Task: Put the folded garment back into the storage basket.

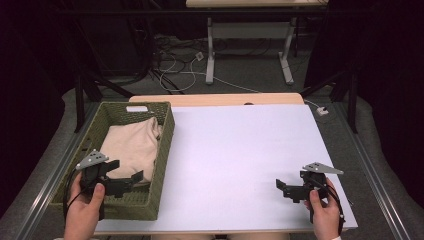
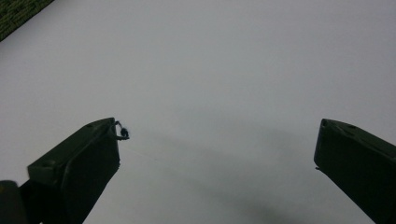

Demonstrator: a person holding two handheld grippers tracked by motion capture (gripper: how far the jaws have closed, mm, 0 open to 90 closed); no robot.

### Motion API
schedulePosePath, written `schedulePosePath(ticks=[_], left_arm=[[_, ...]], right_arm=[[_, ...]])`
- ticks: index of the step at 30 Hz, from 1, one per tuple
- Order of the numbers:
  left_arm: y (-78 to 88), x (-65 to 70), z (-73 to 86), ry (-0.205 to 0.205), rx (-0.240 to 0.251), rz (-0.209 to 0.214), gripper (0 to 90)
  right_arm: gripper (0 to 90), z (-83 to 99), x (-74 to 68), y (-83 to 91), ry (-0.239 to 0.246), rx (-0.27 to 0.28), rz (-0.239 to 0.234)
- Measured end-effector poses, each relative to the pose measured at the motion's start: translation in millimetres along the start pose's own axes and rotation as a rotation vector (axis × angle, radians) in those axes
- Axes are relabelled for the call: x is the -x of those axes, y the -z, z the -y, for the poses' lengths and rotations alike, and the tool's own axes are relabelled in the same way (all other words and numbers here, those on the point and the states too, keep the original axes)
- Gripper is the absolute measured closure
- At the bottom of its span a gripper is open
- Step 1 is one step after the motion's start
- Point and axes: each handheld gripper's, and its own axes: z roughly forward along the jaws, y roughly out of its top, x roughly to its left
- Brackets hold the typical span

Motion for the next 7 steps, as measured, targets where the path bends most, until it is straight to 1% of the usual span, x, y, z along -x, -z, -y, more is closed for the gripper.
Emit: schedulePosePath(ticks=[1, 2, 4, 6, 7], left_arm=[[0.2, 0.1, -0.1, 0.0, 0.001, 0.0, 2.4], [0.1, 0.6, -0.1, 0.001, 0.007, -0.005, 2.4], [1.0, 1.5, -0.7, -0.002, 0.008, -0.005, 2.4], [0.5, 3.1, -0.9, -0.006, 0.018, -0.008, 2.4], [0.5, 3.8, -1.1, -0.008, 0.016, -0.009, 2.4]], right_arm=[[0.0, 0.3, 0.0, 0.7, 0.005, -0.005, 0.009], [0.0, 1.1, 0.3, 0.5, 0.013, 0.003, 0.01], [0.0, 2.1, 1.0, 1.0, 0.016, 0.004, 0.021], [0.0, 3.6, 1.6, 1.0, 0.013, 0.011, 0.04], [0.0, 4.2, 3.5, 0.9, 0.033, 0.018, 0.055]])
